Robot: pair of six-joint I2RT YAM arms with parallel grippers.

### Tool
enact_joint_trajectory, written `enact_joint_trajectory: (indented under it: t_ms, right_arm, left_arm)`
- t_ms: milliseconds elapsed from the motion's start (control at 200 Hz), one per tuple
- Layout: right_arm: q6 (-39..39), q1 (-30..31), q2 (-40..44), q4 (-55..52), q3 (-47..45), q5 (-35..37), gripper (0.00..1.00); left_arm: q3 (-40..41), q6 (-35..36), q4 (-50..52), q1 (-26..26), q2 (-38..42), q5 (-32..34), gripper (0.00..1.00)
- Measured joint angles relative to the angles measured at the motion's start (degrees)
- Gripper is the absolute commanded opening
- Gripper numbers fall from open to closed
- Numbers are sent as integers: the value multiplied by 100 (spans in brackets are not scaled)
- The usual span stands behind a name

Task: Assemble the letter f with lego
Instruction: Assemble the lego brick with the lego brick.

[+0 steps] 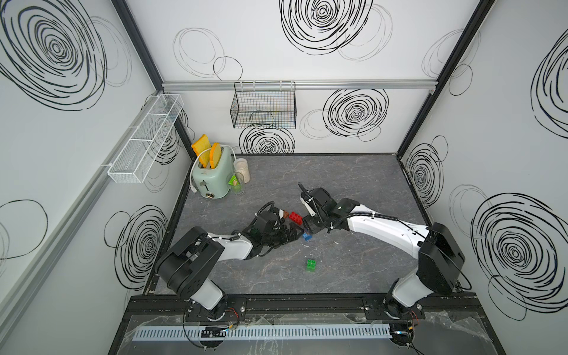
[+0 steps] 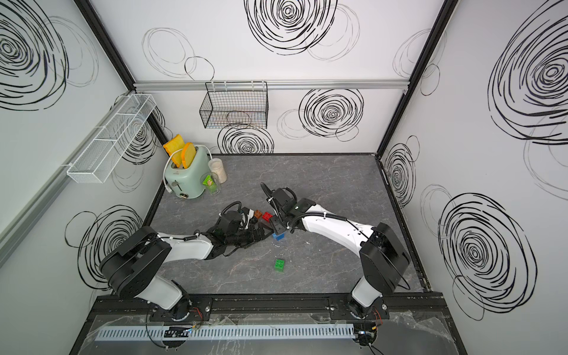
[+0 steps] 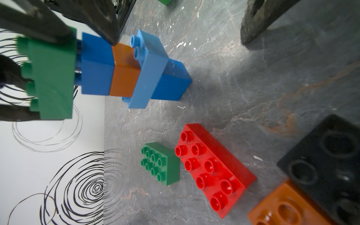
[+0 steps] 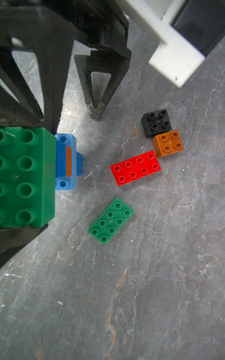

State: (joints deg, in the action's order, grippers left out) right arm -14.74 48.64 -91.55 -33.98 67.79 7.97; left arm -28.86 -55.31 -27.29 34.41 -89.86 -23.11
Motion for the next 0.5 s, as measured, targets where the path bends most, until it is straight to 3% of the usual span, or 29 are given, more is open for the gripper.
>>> enact_joint_trajectory:
  t_ms: [500]
  right_arm:
    - [-245, -24, -37, -48, -42, -90, 63]
  left_arm:
    - [-2, -2, -26, -4, -11, -2, 99]
